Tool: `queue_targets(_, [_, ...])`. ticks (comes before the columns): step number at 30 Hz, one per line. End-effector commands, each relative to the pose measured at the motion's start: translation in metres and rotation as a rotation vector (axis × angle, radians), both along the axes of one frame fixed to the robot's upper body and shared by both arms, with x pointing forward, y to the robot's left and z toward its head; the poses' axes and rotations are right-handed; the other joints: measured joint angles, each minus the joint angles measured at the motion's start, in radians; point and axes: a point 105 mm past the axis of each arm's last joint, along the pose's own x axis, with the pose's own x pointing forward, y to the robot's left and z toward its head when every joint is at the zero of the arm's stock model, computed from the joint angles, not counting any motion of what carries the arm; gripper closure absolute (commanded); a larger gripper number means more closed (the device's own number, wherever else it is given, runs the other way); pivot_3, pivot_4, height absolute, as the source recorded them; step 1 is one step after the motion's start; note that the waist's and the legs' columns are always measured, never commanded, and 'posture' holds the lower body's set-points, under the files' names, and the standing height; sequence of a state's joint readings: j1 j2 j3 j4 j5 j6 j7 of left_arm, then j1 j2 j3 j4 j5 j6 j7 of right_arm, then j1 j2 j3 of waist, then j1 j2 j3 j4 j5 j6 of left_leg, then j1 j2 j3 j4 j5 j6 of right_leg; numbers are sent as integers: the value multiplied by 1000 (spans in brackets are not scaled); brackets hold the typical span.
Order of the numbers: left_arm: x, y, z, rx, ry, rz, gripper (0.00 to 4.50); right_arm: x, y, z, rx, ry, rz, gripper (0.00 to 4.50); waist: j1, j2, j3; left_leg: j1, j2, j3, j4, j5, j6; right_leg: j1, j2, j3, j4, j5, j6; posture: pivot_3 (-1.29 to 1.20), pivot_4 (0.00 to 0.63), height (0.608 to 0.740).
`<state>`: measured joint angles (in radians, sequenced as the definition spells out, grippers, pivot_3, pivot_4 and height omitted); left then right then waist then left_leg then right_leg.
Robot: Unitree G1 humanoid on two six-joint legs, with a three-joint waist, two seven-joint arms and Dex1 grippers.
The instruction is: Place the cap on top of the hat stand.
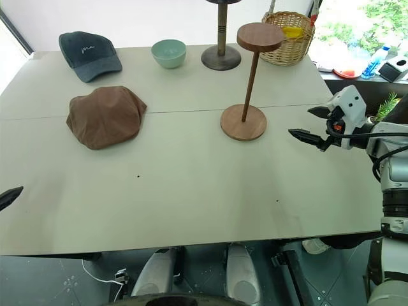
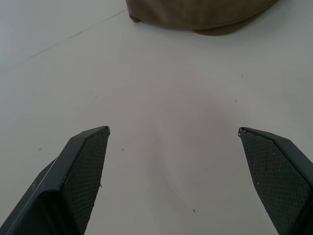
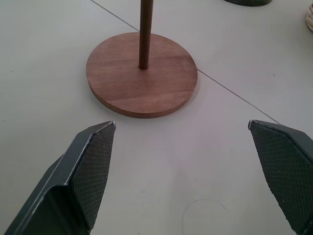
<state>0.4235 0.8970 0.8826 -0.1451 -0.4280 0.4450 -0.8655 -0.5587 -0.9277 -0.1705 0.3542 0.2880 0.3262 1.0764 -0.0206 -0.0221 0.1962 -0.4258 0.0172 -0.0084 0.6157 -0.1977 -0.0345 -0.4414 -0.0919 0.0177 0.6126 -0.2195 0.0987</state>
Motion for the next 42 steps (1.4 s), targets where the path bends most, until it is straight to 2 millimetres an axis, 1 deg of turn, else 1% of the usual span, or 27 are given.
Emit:
queue_targets(1, [2,-4,15,16,-64,-17,85,1,-1,20,-12,-69,-3,14,0,0,0,0,0,0,0,0,0,0,0,0,0,0,0,0,150,740])
queue_targets(8, [8,-6,15,19,-83,-13,85,2,-2,23,-13,-86,-13,14,0,0,0,0,0,0,0,0,0,0,0,0,1,0,0,0,150,740])
queue_targets(12, [16,-11,20,21,-93,-43,85,0,1,26,-5,-86,-4,14,0,0,0,0,0,0,0,0,0,0,1,0,1,0,0,0,150,740])
queue_targets(15, [25,-19,26,29,-100,-90,85,-1,4,30,19,-73,9,14,1,0,0,0,0,0,1,0,0,1,1,0,1,0,0,0,150,740])
queue_targets(19, [37,-43,35,80,-87,-222,85,-8,16,39,-29,-79,68,14,2,0,0,0,0,0,1,0,0,1,1,0,2,1,0,0,150,740])
queue_targets(21, [45,-65,36,140,-55,-347,85,-20,29,47,-32,-64,149,14,5,0,0,0,0,0,1,0,0,1,1,0,2,1,0,0,150,740])
queue_targets(24, [61,-84,37,231,-26,-466,85,-38,48,55,-44,-39,253,14,7,0,0,1,0,0,1,0,0,1,2,0,2,1,0,0,150,740])
queue_targets(27, [80,-96,33,402,-5,-539,85,-61,72,65,-37,-10,360,14,7,0,0,1,1,0,1,0,0,1,2,0,3,1,0,0,150,740])
queue_targets(28, [88,-99,30,483,-10,-559,85,-72,83,69,-29,2,407,14,6,0,0,1,1,0,1,0,0,1,2,0,3,1,0,0,150,740])
queue_targets(30, [100,-104,24,580,-14,-587,85,-92,100,74,-10,31,490,14,6,2,1,1,1,0,1,0,0,1,3,1,3,1,0,0,150,740])
queue_targets(33, [116,-109,15,688,-32,-602,85,-112,116,79,4,49,544,14,7,1,0,1,3,0,1,0,0,1,4,0,4,1,0,0,150,740])
queue_targets(35, [127,-113,5,762,-46,-604,85,-119,123,82,7,40,553,14,7,1,0,1,4,0,1,0,0,1,5,0,4,1,1,0,150,740])
queue_targets(37, [133,-120,-9,816,-49,-621,85,-122,125,85,17,21,540,14,10,1,0,1,4,0,1,0,0,1,5,0,4,2,1,0,150,740])
queue_targets(40, [146,-129,-17,899,-98,-621,85,-122,122,87,29,9,501,14,10,0,0,1,4,0,4,0,0,2,5,0,4,3,1,0,150,740])
queue_targets(42, [158,-138,-22,920,-142,-602,85,-121,119,85,28,6,476,14,12,-1,0,0,4,0,5,0,1,2,5,0,4,3,2,0,150,740])
